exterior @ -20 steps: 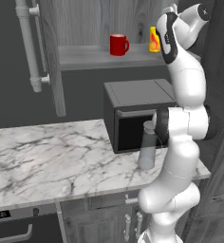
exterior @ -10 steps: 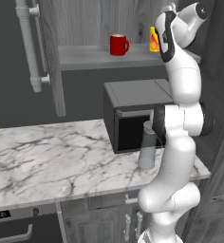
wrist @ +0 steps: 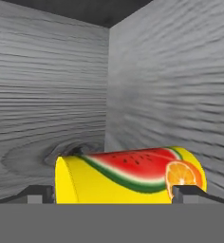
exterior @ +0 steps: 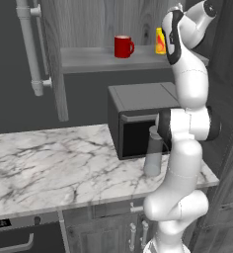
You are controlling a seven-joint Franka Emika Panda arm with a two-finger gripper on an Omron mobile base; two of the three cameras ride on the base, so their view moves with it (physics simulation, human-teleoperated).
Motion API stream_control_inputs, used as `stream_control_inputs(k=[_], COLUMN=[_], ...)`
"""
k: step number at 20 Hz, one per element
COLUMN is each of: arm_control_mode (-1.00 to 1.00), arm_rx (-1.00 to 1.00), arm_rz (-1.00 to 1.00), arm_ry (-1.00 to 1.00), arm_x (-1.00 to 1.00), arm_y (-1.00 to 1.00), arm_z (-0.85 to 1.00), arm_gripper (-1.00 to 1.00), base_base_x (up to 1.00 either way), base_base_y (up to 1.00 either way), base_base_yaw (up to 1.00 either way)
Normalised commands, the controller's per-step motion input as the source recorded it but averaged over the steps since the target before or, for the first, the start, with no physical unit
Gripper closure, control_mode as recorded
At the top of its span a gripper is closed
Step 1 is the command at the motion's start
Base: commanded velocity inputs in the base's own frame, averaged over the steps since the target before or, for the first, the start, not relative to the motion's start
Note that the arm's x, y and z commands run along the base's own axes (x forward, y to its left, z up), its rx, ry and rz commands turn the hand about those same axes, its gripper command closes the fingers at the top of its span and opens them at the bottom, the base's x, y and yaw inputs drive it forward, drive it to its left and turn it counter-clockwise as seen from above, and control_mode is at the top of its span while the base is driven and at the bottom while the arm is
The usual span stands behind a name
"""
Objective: There is a tray on the dining counter. Grab the cup, mug, and pitcher and place them on the tray. The pitcher may be placed next to the tray if it cannot fit the tray.
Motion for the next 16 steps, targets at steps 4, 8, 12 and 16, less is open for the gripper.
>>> stream_control_inputs(k=[4,8,12,16], arm_control_mode=[-1.00,-1.00,-1.00,-1.00], arm_rx=[0.00,0.00,0.00,0.00], arm_rz=[0.00,0.00,0.00,0.00], arm_ry=[0.07,0.05,0.05,0.00], arm_x=[0.00,0.00,0.00,0.00], arm_y=[0.00,0.00,0.00,0.00], arm_z=[-0.18,-0.24,-0.25,-0.07], arm_gripper=[-1.00,-1.00,1.00,1.00], base_base_x=[0.00,0.00,0.00,0.00], base_base_y=[0.00,0.00,0.00,0.00], base_base_yaw=[0.00,0.00,0.00,0.00])
